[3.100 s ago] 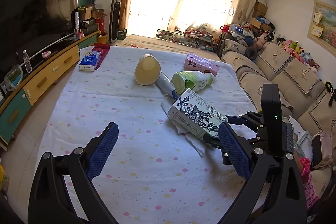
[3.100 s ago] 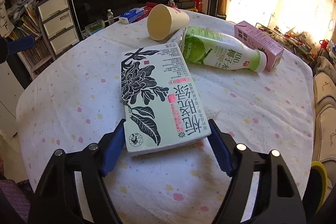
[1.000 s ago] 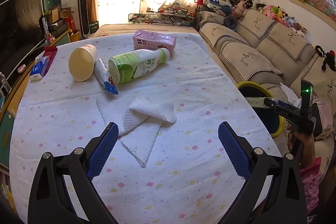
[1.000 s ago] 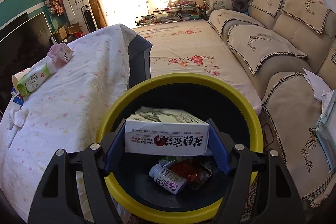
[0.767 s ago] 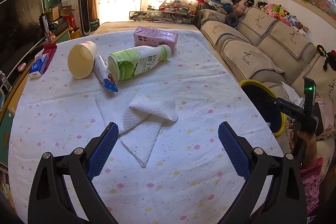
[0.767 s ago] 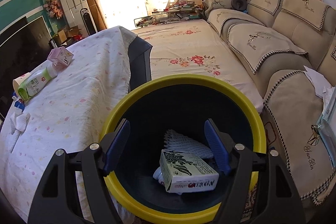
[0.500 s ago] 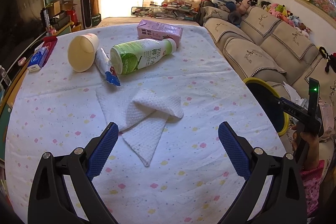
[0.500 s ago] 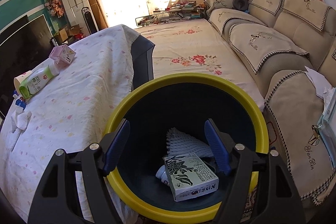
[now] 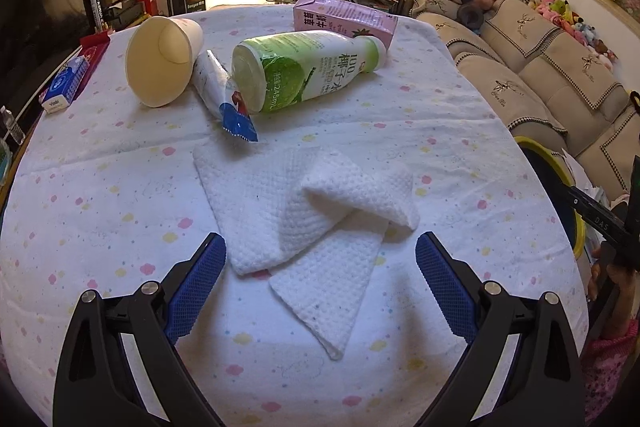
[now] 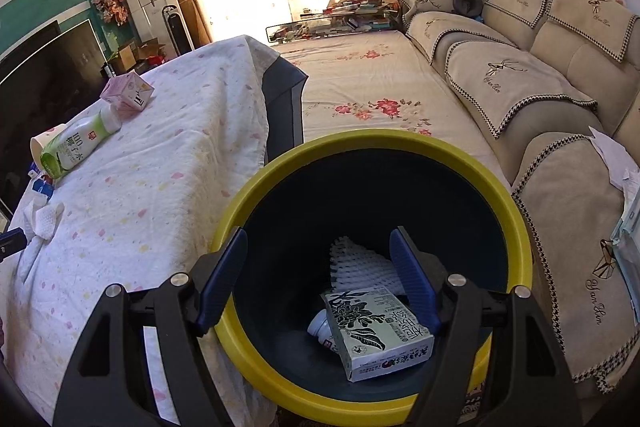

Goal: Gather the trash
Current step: 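Grasp the white towel with the left gripper and lift it, then carry the towel over the bin and open the left gripper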

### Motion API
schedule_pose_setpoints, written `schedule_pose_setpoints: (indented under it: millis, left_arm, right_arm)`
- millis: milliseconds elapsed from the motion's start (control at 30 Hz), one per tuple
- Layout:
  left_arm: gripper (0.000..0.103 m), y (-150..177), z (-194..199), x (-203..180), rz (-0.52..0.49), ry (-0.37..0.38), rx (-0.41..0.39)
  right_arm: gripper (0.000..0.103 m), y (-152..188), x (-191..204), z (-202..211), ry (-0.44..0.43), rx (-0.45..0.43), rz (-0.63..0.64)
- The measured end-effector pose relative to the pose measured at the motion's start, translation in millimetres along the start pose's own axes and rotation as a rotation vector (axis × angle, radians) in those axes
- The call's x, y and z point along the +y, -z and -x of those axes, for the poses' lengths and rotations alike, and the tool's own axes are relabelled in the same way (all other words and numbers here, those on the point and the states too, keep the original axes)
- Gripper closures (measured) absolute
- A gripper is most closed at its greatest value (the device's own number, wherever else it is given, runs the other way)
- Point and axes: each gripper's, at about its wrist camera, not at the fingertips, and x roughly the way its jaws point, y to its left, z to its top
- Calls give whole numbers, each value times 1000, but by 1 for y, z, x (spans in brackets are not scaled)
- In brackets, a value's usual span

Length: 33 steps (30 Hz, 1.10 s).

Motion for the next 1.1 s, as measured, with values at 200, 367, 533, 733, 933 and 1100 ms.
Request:
schedule_pose_setpoints:
  millis: [200, 367, 533, 733, 933, 1100]
  left_arm:
    - [38, -7, -13, 1, -20, -46, 5]
    - [93, -4, -8, 0, -51, -13, 4]
    - [94, 1, 12, -14, -94, 33, -22]
    - [94, -10, 48, -52, -164, 116, -89]
    - [94, -30, 64, -104, -228, 248, -106]
    - [94, -46, 60, -160, -315, 301, -111]
  right_arm:
    - [33, -1, 5, 0, -7, 3, 10]
    - [33, -2, 4, 3, -12, -6, 5]
    - [33, -3, 3, 9, -15, -18, 3]
    - [33, 0, -9, 27, -3, -50, -17]
    - [33, 5, -28, 52, 24, -86, -42]
    - [33, 9, -49, 70, 66, -121, -68]
